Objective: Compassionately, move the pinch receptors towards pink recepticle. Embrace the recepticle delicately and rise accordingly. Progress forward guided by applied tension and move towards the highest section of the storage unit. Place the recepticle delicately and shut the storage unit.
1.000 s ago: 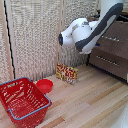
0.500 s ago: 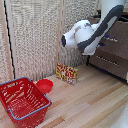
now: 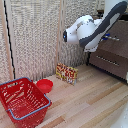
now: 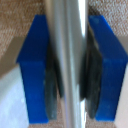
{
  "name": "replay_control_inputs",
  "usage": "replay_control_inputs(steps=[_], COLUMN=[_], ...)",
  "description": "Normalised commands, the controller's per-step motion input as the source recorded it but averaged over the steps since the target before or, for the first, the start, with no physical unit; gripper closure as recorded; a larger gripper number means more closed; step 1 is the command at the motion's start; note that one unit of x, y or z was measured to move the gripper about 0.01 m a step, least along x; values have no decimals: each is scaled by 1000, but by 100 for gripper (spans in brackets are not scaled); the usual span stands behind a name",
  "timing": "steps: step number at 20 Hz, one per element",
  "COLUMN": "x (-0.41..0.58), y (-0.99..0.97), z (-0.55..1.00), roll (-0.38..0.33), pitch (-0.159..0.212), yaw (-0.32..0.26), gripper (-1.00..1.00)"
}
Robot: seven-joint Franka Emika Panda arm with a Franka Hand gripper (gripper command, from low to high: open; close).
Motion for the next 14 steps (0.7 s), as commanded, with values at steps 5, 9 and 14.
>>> replay_control_inputs(steps=[5,9,14], x=[28,12,3], y=[-757,-689,-743], z=[511,509,471], roll=[4,0,0], pitch=[17,22,29], yaw=[-11,0,6], gripper=[100,100,100])
